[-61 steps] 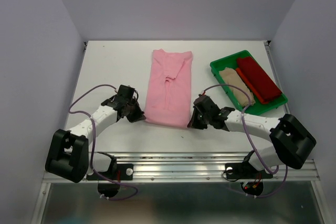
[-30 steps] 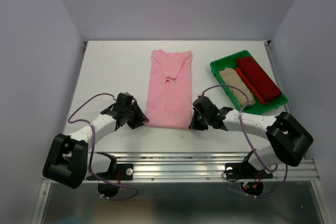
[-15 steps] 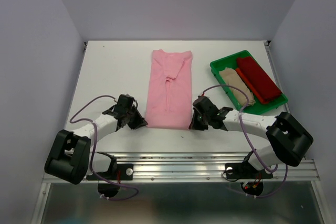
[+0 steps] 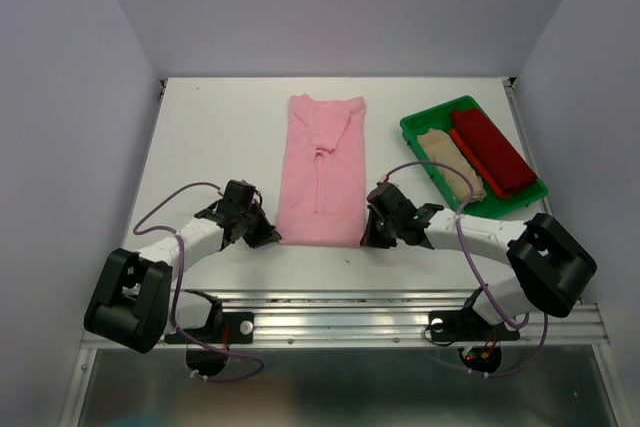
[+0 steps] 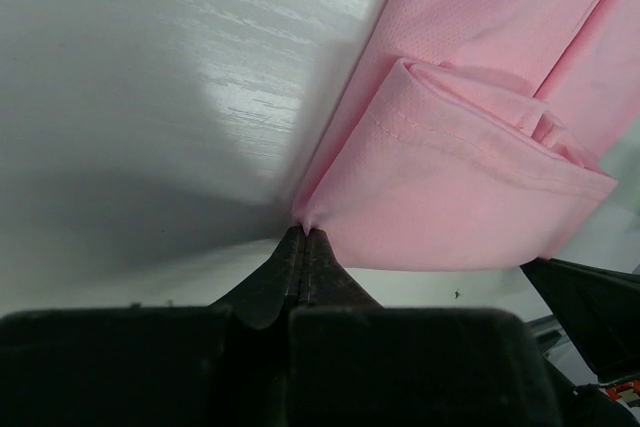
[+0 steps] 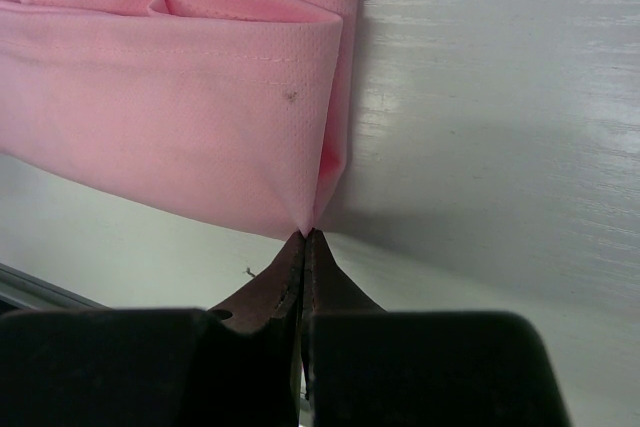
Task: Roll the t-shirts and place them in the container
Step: Roll the T-shirt to the center of the board.
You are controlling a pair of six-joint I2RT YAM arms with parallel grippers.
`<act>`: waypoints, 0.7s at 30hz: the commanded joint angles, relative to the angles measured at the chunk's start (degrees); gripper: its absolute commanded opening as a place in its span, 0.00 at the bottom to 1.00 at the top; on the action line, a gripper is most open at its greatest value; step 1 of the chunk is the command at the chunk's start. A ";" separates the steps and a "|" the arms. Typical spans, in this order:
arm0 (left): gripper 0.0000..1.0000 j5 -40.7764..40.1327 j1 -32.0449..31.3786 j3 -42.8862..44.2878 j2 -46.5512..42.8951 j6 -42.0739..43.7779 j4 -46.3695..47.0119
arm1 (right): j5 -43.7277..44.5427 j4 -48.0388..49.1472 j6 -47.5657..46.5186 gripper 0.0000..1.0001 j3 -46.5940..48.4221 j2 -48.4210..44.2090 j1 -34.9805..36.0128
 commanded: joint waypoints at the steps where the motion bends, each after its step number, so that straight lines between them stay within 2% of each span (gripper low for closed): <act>1: 0.00 2.49 -0.25 1.98 -0.43 0.76 -2.36 | 1.10 -0.67 -1.11 0.01 2.81 -0.74 -0.08; 9: 0.00 2.49 -0.34 4.35 0.63 1.20 -5.08 | 0.66 -1.90 -1.90 0.01 2.99 -2.76 -0.70; 21: 0.00 2.49 -0.25 9.80 3.44 1.46 -9.12 | -6.11 -4.98 -5.15 0.01 6.94 -1.09 -3.68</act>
